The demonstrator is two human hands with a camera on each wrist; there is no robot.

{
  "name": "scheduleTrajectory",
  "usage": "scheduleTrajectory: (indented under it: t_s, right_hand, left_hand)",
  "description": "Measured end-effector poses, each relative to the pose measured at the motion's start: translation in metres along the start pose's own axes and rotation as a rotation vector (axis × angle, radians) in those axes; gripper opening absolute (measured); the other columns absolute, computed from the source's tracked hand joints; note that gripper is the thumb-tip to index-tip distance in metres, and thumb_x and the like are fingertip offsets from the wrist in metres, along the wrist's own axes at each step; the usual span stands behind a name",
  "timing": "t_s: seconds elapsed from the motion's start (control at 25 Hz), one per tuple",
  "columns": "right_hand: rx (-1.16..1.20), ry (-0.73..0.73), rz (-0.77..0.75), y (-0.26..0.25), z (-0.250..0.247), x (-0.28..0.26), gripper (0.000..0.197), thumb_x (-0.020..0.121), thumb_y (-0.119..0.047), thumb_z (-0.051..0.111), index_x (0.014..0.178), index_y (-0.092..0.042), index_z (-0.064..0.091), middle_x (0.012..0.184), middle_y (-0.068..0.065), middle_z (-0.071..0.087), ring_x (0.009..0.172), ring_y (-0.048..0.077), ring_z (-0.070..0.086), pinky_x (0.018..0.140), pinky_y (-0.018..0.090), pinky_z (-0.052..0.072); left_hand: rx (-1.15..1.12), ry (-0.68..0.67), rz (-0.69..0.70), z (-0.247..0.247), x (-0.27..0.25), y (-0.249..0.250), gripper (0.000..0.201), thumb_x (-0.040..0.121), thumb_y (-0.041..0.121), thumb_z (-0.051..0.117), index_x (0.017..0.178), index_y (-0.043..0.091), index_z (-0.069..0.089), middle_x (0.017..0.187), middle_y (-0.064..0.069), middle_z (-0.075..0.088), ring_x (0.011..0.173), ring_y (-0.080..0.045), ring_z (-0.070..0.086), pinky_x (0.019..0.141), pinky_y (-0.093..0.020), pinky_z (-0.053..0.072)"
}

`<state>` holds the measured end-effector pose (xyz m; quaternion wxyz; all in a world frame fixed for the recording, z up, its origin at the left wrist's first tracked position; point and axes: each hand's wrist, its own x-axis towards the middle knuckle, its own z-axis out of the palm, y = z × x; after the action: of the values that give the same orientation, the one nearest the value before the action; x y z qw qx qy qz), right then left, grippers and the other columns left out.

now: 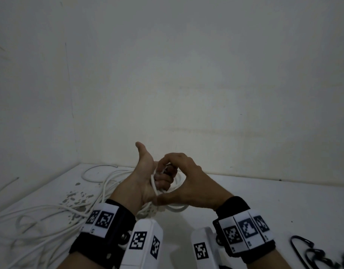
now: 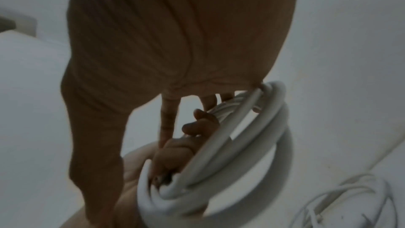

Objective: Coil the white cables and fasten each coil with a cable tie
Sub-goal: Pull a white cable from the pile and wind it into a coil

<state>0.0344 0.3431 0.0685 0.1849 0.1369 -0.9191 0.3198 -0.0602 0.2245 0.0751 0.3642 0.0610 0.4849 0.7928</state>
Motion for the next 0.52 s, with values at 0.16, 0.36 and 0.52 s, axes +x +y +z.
scheduleTrajectory:
  t_s: [0.16,0.36,0.52]
  right_hand:
    - [-0.01,0.028,-0.023,0.003,0.0,0.002,0.043,0.063,-0.037,0.091,0.093,-0.031,0.061,0.114,-0.018,0.055,0.117,0.0,0.045,0.103,0.039,0.038]
    - [0.167,0.11,-0.036,0.016,0.001,0.002,0.024,0.074,-0.027,0.086,0.08,-0.027,0.062,0.109,-0.008,0.06,0.122,0.001,0.049,0.101,0.027,0.041]
    - [0.237,0.142,-0.026,0.019,0.003,0.005,0.02,0.075,-0.025,0.085,0.078,-0.025,0.066,0.111,-0.009,0.062,0.124,-0.001,0.048,0.101,0.024,0.039]
  left_hand:
    - [-0.037,-0.032,0.031,0.0,0.001,-0.004,0.093,0.069,0.094,0.011,0.05,0.009,0.043,0.044,-0.004,0.036,0.029,-0.011,0.025,0.034,-0.012,0.019]
    - [-0.052,-0.162,0.02,0.001,0.002,-0.004,0.09,0.081,0.086,0.014,0.065,0.006,0.053,0.051,-0.006,0.042,0.039,-0.015,0.042,0.041,-0.017,0.033]
    - [-0.057,-0.216,0.001,0.001,-0.003,-0.002,0.047,0.096,0.046,0.033,0.072,0.009,0.048,0.052,-0.005,0.041,0.039,-0.016,0.04,0.041,-0.018,0.033]
